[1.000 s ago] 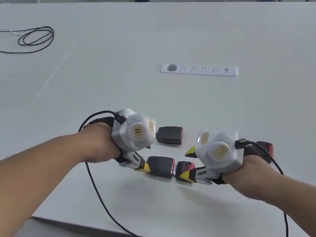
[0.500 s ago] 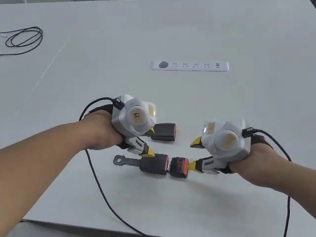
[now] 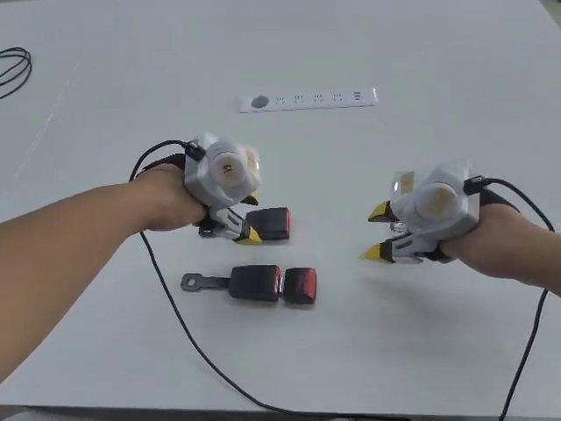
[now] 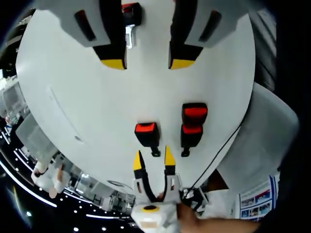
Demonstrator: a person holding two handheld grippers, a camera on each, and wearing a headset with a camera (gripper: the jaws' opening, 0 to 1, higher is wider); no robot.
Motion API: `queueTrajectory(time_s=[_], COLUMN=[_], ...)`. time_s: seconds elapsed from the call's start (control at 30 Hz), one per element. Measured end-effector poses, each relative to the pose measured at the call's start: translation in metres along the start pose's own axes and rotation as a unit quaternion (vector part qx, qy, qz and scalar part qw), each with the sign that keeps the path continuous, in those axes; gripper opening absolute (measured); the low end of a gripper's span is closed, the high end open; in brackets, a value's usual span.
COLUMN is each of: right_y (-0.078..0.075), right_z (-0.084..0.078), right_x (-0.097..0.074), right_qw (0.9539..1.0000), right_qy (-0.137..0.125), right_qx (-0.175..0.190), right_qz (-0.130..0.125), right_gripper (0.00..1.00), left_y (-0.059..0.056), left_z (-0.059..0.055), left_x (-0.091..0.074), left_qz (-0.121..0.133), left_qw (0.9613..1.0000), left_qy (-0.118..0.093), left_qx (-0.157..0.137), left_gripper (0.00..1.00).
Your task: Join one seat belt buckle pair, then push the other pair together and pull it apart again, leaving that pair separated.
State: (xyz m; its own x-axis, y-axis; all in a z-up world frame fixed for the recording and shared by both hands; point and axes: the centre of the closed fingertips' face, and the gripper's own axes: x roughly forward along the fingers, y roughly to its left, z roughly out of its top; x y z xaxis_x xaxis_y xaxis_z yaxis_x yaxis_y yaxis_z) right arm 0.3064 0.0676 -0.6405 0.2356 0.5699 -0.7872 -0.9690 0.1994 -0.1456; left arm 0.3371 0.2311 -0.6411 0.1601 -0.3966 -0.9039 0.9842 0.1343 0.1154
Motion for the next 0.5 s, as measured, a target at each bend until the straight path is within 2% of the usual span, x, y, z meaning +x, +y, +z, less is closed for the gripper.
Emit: queueTrajectory(time_s=[0.17,0.27,0.33,0.43,0.5], right_y=[-0.017,-0.022,-0.026,-0.028,-0.031], right_z=[-0.027,-0.04,-0.052,-0.06,-0.065], right_x=[-0.012,-0.02,-0.025,-0.03,-0.032], right_qw=[0.9998,0.9992,0.9991,0.9988,0.9986], right_qy=[0.015,0.012,0.022,0.029,0.036], right_qx=[0.011,0.037,0.035,0.037,0.032], right_qz=[-0.008,-0.007,-0.012,-0.016,-0.02], right_gripper=[0.36,0.36,0.36,0.36,0.36], left_y=[0.001,0.0,0.002,0.001,0.002], left_z=[-0.002,-0.006,-0.01,-0.018,-0.019], left_x=[0.007,0.009,0.01,0.012,0.013], left_qz=[-0.006,-0.013,-0.014,-0.017,-0.018], left_qw=[0.9999,0.9999,0.9998,0.9996,0.9995], left_qy=[0.008,0.009,0.009,0.022,0.024], left_qx=[0.003,-0.005,-0.012,-0.001,-0.003], left_gripper=[0.41,0.41,0.41,0.41,0.41])
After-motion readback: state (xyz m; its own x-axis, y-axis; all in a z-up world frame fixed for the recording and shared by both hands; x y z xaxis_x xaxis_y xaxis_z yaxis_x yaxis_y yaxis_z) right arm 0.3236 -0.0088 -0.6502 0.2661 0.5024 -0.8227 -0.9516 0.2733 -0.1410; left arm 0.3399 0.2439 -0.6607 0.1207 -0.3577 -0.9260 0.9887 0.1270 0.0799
